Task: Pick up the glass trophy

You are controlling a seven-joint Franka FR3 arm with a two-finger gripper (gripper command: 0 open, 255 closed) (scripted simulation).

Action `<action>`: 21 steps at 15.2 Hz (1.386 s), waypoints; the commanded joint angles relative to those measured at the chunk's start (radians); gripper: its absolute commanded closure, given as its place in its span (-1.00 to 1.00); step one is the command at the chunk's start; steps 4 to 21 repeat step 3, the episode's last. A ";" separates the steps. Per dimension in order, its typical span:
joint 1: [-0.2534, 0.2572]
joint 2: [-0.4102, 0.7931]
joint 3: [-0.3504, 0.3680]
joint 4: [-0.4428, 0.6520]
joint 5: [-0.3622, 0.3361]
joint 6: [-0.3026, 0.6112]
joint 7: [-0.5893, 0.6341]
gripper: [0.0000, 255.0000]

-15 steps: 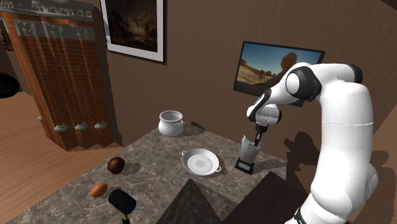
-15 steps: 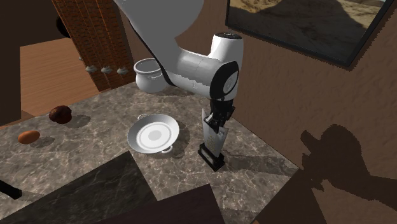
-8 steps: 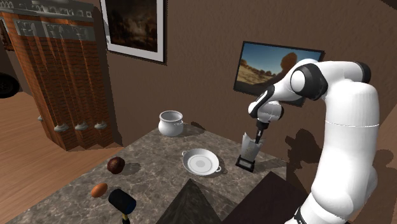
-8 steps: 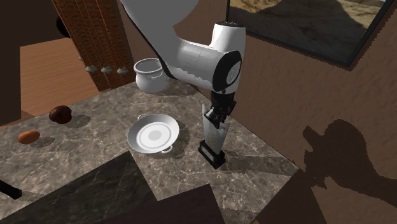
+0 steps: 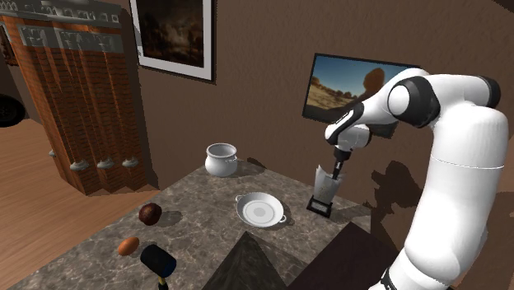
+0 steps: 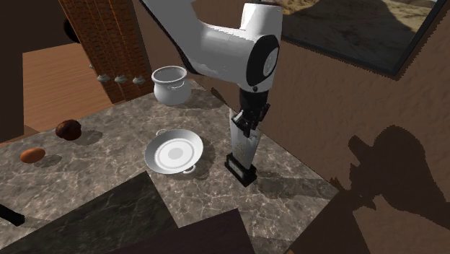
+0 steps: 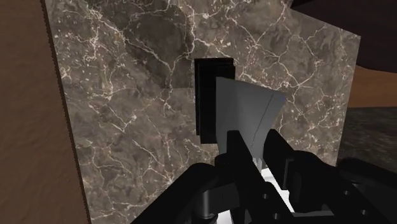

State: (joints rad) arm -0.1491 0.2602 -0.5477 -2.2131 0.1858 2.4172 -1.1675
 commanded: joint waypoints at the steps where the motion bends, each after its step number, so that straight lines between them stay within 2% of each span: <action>1: 0.007 -0.022 -0.008 0.006 -0.019 -0.023 0.013 1.00; 21: 0.007 -0.024 -0.009 0.006 -0.020 -0.025 0.014 1.00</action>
